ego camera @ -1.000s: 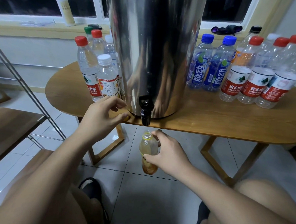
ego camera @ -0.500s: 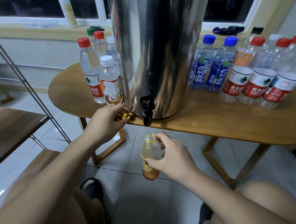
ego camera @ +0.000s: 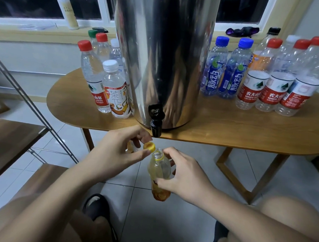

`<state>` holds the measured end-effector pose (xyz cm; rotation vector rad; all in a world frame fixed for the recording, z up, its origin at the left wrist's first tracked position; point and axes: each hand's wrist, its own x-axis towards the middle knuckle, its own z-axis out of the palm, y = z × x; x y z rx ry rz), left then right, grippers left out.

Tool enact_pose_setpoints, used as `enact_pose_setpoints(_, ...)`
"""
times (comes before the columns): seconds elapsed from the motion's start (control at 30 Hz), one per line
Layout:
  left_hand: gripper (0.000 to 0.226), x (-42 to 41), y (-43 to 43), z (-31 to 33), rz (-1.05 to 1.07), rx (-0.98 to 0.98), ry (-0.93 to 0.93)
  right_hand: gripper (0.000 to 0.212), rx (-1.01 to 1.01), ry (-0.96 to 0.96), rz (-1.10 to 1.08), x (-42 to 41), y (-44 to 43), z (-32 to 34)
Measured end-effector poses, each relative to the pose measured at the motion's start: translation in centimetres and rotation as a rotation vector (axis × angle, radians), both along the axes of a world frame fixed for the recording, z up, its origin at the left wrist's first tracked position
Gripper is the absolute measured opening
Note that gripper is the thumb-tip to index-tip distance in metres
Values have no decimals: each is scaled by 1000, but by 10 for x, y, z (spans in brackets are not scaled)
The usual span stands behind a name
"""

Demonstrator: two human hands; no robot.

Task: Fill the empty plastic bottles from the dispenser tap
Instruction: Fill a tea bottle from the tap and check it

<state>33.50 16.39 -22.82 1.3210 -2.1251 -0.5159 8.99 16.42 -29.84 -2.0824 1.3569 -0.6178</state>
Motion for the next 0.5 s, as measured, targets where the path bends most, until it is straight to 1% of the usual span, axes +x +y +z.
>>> enact_pose_setpoints(0.1,19,-2,0,-4,-32,3,-12,62,4,1,24,4,1,-2)
enact_pose_setpoints(0.37,22,-5,-2,-11,-76,6,-76,53,-12,13,53,8,4,-6)
enact_pose_setpoints(0.5,30,-6,-2,-11,-76,12,-75,52,-20,19,64,8,5,-7)
